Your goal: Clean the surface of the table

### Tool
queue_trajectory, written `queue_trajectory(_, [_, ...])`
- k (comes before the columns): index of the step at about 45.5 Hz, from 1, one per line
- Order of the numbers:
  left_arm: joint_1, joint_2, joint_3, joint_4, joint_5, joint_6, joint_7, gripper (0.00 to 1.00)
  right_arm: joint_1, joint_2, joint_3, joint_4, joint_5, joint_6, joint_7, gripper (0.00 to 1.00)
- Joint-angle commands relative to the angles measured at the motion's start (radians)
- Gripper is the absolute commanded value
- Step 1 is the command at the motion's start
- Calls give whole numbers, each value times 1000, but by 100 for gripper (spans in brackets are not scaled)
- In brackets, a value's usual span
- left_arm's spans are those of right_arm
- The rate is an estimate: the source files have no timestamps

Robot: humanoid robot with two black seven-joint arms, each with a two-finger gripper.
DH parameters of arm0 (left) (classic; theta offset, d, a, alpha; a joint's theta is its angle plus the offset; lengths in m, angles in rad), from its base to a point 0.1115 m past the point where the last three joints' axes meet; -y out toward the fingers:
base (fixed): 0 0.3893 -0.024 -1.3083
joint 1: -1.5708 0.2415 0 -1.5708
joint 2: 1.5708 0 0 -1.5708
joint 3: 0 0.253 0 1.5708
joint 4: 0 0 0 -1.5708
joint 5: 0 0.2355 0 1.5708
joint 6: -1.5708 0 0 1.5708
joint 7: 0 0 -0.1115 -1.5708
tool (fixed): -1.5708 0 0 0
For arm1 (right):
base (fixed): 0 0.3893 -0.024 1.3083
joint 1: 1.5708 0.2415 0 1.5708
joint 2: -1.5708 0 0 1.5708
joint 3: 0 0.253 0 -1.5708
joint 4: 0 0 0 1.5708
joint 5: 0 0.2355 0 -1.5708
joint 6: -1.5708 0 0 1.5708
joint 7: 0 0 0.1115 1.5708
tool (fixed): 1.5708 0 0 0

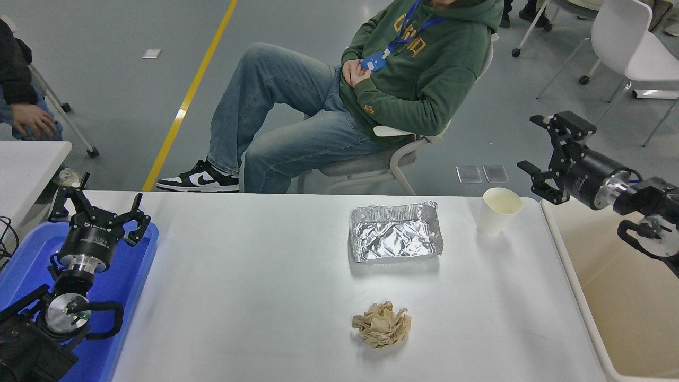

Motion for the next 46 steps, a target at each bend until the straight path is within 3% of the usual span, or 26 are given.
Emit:
queue_trajectory(1, [0,0,0,0,0,1,0,100,47,-27,-105,47,-301,-2,-11,95])
queue_trajectory(16, [0,0,0,0,0,1,0,100,150,30,-270,-48,-333,4,-161,95])
queue_trajectory(26, [-2,0,0,0,0,-1,0,100,184,122,-316,-220,-333,7,-183,95])
queue_trajectory(46, [-2,0,0,0,0,-1,0,100,187,228,-318,-372,-384,-5,-235,95])
